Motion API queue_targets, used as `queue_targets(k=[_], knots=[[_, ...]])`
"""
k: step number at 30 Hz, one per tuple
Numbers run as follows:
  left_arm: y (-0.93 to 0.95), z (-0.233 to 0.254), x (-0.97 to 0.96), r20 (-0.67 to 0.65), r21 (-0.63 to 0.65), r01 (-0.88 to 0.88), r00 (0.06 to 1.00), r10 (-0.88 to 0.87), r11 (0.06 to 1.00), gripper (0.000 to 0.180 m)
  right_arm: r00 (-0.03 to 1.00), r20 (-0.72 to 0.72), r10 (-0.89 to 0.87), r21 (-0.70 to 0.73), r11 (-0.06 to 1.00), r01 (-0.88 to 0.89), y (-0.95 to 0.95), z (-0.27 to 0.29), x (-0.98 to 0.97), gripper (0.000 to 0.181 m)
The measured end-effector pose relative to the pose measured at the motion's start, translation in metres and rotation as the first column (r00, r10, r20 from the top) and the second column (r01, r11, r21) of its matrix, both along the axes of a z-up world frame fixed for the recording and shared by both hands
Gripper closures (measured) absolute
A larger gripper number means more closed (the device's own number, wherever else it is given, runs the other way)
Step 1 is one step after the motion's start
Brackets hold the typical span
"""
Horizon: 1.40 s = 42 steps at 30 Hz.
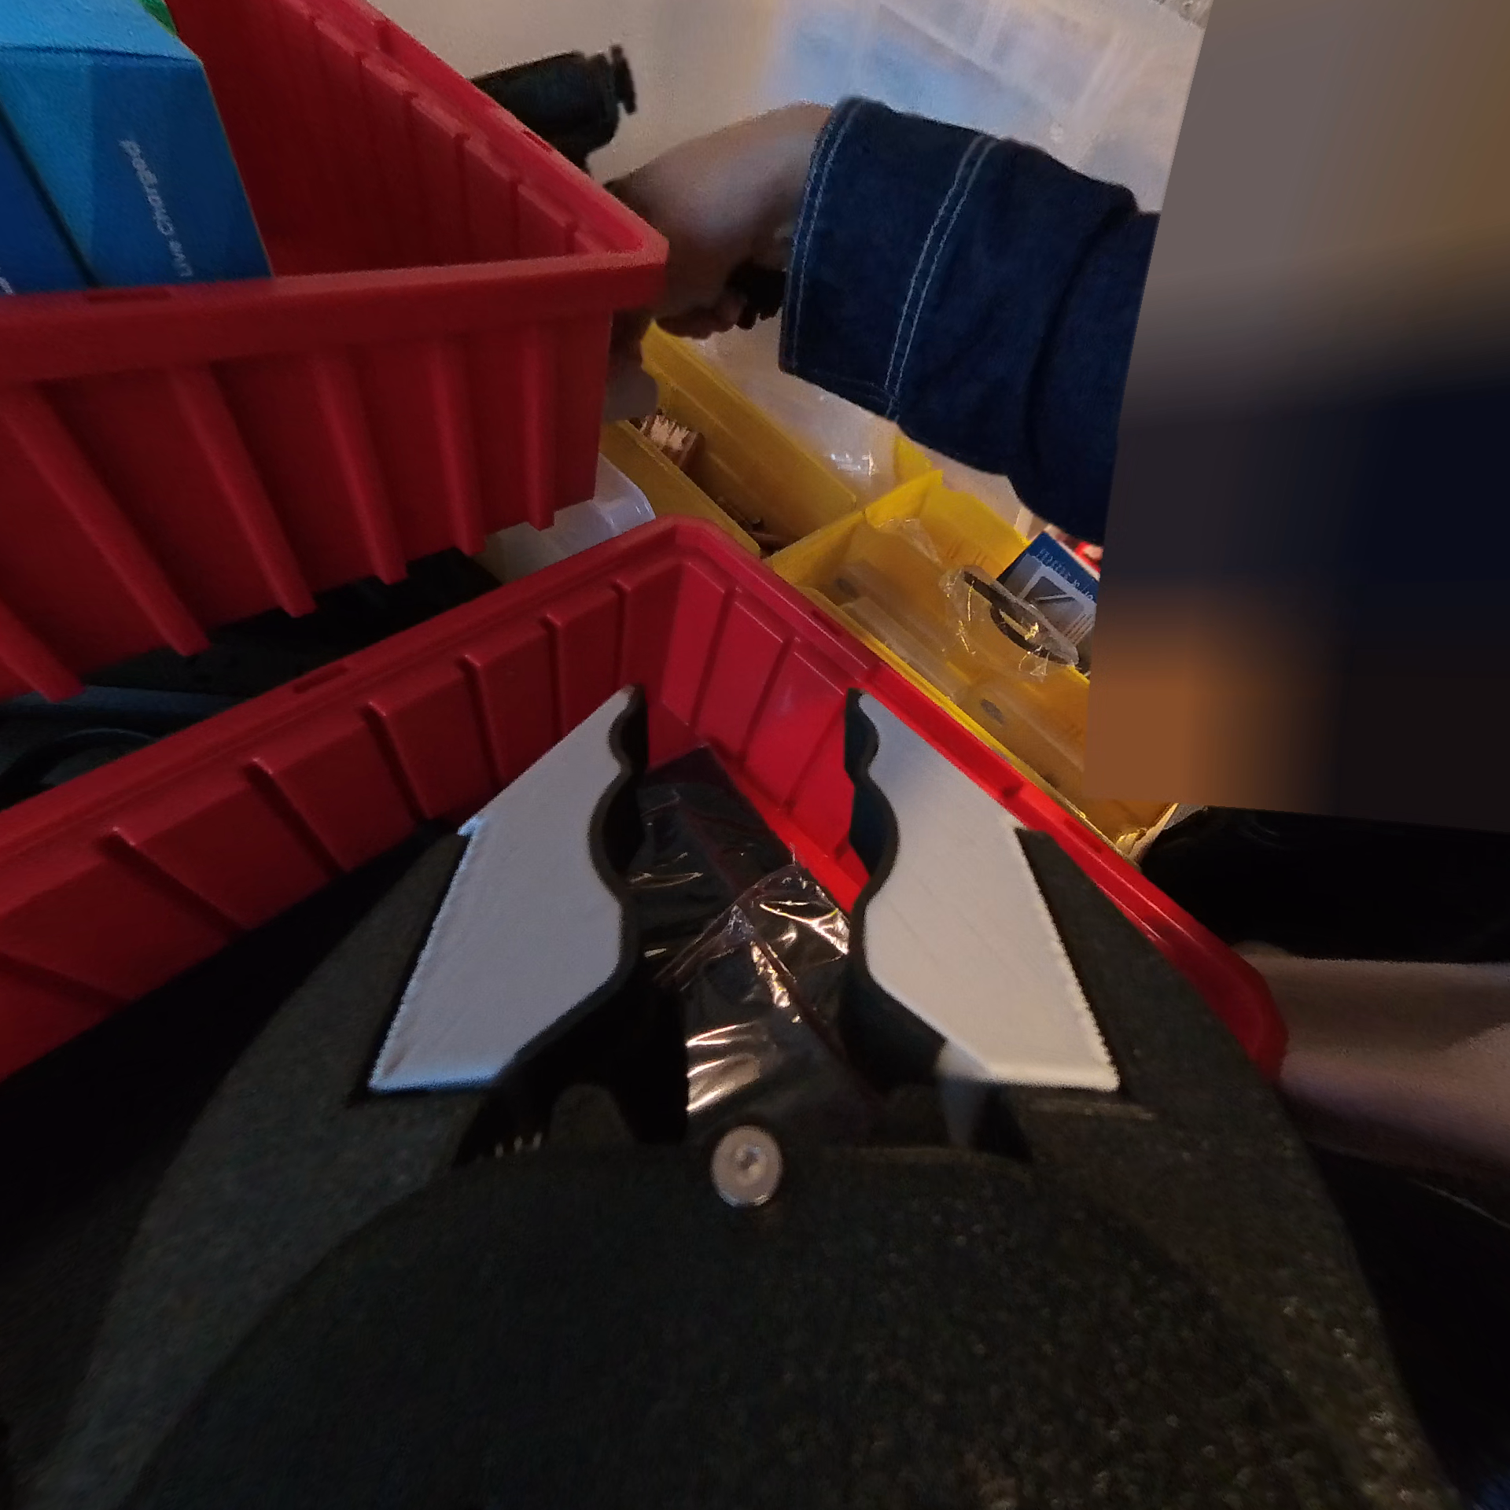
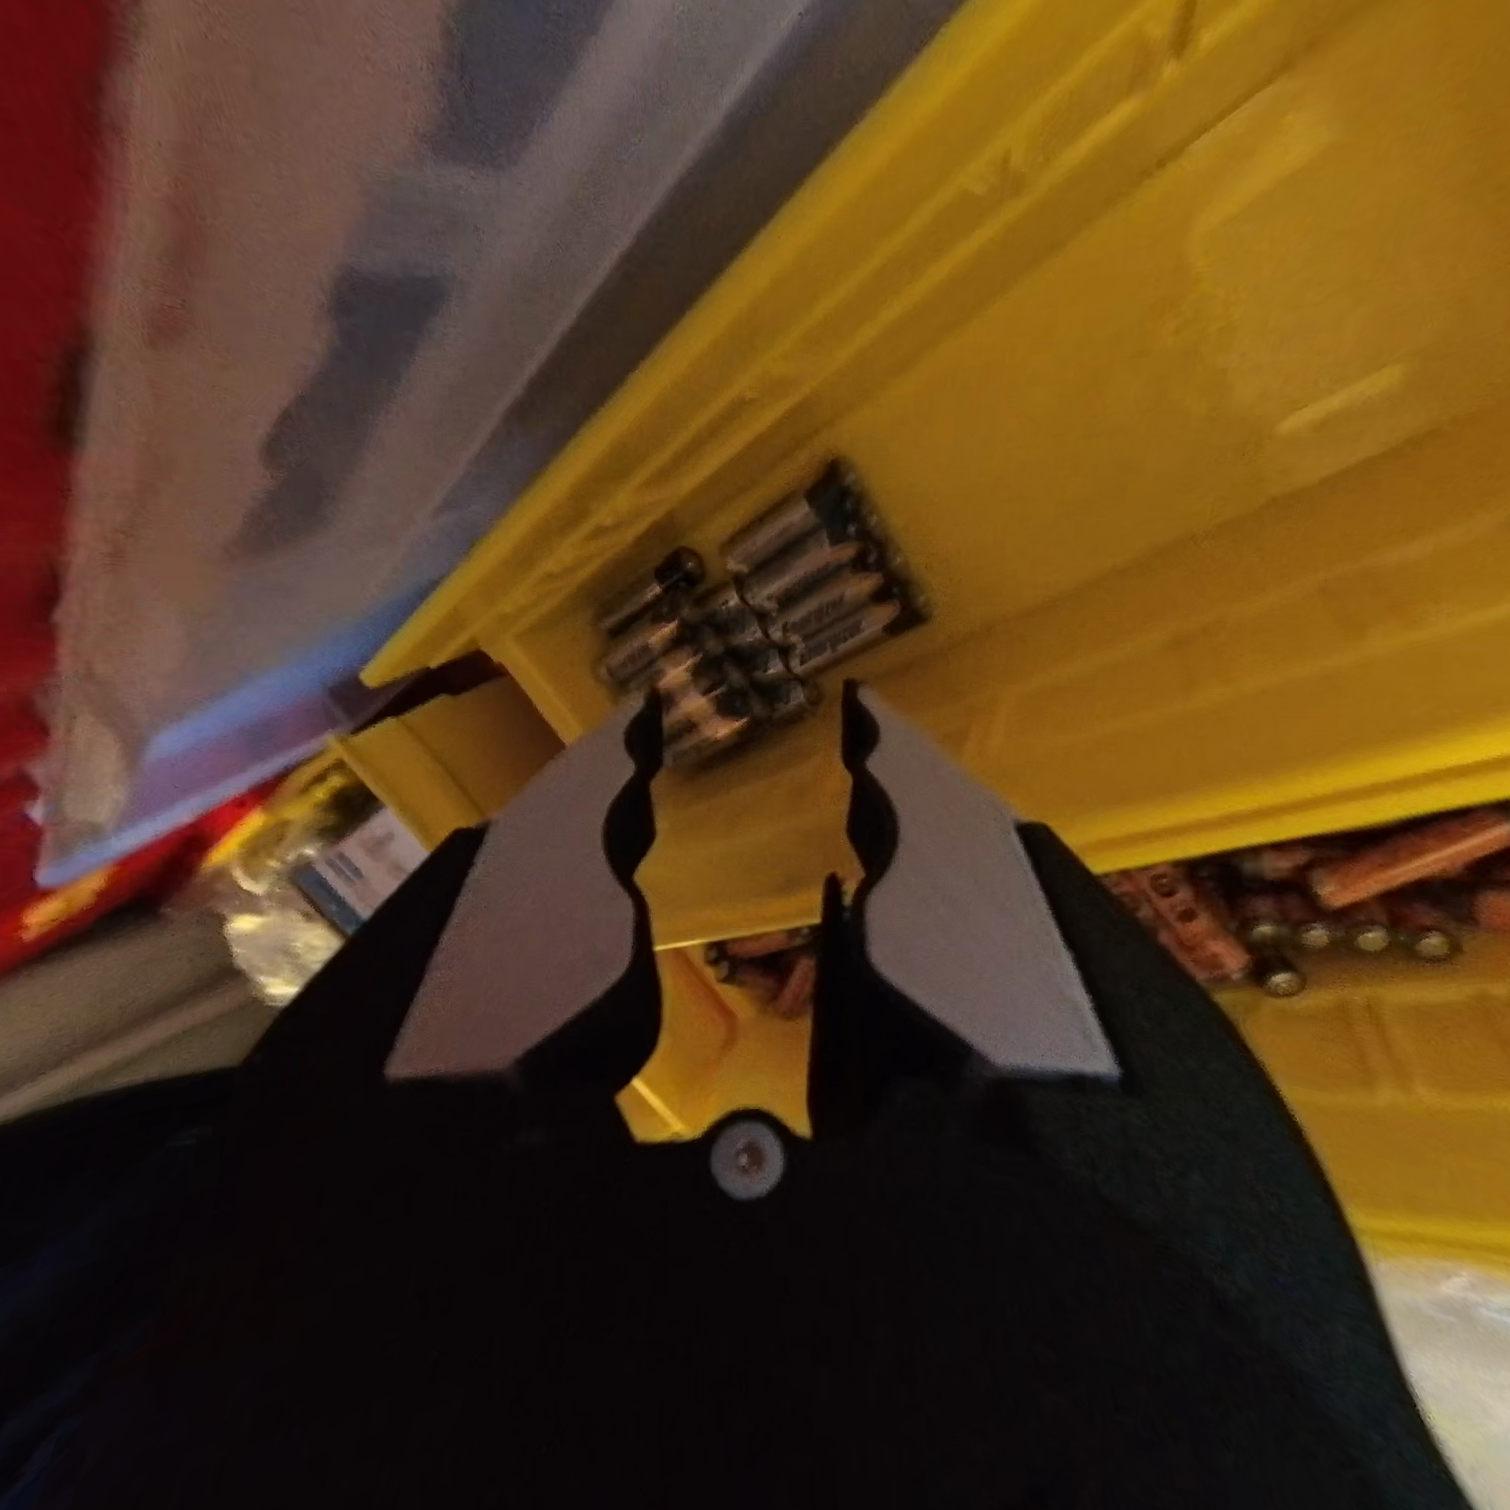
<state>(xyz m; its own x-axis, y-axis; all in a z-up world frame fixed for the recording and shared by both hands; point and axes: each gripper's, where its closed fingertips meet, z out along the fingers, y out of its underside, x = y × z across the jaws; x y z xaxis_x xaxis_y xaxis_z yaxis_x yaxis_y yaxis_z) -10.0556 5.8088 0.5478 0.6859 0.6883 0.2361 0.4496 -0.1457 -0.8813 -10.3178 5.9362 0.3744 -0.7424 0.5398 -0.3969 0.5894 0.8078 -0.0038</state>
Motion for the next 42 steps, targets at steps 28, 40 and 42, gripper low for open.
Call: queue_targets(k=[28,40,42], knots=[[0.000,0.001,0.002,-0.050,-0.039,-0.011,0.999,0.009,0.999,0.133,0.927,-0.094,-0.363,0.349,0.860,0.372,-0.002,-0.057,-0.020,0.173],[0.000,0.004,0.002,-0.084,-0.061,-0.018,0.996,0.013,0.998,0.133,0.934,-0.064,-0.353,0.419,0.840,0.346,0.001,-0.067,-0.003,0.181],[-0.001,0.004,0.002,-0.086,-0.063,-0.019,0.996,0.014,0.998,0.133,0.934,-0.051,-0.353,0.409,0.846,0.342,0.001,-0.065,-0.003,0.181]])
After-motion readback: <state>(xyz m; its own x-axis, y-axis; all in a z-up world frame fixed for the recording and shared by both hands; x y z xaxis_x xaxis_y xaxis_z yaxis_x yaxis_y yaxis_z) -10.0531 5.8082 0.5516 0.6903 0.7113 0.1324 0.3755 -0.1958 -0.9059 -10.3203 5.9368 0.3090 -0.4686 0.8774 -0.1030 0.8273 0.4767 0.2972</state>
